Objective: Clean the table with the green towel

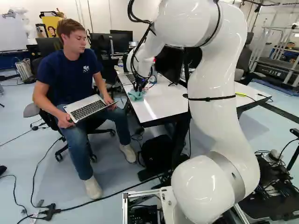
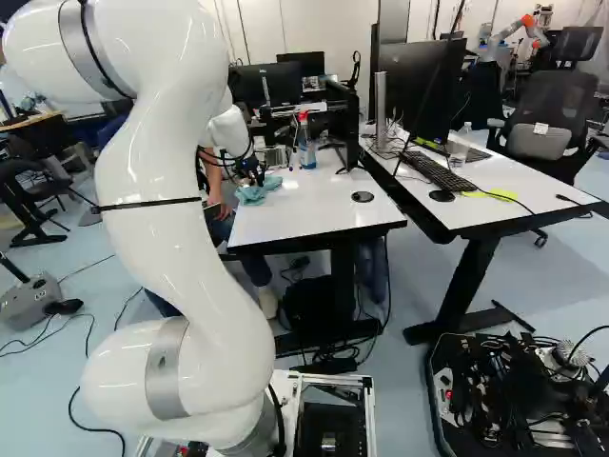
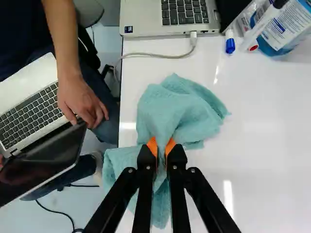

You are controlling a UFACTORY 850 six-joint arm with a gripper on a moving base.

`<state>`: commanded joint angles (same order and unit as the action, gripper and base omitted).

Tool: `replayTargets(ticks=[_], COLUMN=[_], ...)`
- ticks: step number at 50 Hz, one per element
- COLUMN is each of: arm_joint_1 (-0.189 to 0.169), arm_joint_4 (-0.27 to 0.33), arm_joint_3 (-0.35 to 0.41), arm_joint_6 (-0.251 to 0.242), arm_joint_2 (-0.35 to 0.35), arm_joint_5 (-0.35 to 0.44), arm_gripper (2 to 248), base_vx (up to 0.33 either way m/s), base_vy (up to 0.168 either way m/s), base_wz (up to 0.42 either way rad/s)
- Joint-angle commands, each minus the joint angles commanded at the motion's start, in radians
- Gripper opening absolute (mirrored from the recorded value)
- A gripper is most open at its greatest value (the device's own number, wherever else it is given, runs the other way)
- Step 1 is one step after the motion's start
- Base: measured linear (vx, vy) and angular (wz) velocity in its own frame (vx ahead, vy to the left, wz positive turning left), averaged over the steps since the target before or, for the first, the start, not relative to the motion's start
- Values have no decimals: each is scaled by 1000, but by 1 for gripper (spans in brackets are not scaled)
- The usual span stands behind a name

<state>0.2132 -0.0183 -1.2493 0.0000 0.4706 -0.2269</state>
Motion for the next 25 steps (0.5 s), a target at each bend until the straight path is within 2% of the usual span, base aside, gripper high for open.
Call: replayTargets(ticks=[25], arm_joint_1=[-70], arm_joint_4=[0], arm_joint_3=[23], arm_joint_6=[0], arm_joint_2=[-18], arm_joint_5=[0], arm_gripper=[39], base_vx=[0], base_vy=[0], base_wz=[0])
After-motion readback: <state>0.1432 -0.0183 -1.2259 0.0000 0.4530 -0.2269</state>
